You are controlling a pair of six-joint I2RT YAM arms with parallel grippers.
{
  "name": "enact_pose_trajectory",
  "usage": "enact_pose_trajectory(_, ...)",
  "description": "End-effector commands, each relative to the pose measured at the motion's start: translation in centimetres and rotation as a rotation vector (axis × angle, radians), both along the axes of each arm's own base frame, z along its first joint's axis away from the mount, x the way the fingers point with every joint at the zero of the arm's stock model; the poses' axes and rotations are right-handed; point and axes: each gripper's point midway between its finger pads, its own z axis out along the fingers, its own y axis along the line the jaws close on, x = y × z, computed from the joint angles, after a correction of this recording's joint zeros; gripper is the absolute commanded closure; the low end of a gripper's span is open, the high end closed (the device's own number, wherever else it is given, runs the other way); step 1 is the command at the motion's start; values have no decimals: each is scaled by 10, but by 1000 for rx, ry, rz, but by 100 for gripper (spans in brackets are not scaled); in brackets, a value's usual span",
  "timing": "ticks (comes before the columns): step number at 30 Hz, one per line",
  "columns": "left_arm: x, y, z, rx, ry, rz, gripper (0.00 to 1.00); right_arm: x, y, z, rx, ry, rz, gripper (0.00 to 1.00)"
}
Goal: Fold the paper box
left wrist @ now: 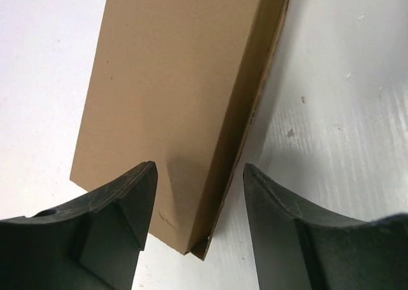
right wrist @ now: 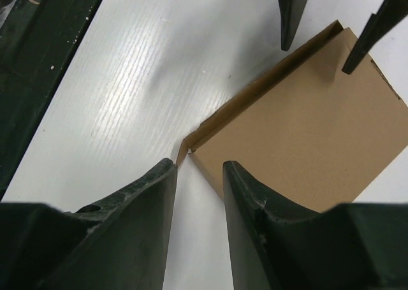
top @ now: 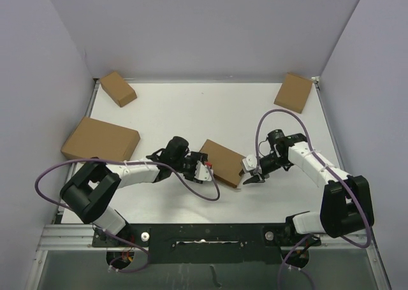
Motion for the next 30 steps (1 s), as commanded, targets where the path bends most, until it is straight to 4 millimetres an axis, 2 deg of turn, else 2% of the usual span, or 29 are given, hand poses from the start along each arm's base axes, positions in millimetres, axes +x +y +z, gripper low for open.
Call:
enact_pose_trajectory(1,8,-12,3,-28,-54,-14,45,-3,9,0,24,-32,33,64)
enact_pose_trajectory(9,-2,-10,-6,-15,-12,-35,46,-14,13,-4,25,-89,95,62)
enact_pose_trajectory(14,-2,-10,-12,-3,-2,-31,53,-19,14,-8,33,-135,136,61)
enact_pose_trajectory(18,-2,-9,-16,7,7,-29,54,-23,16,-15,20,-177,174,59)
enact_pose_trajectory(30,-3,-7,-21,19,11,-23,64,-21,19,-33,-40,-245,209,60)
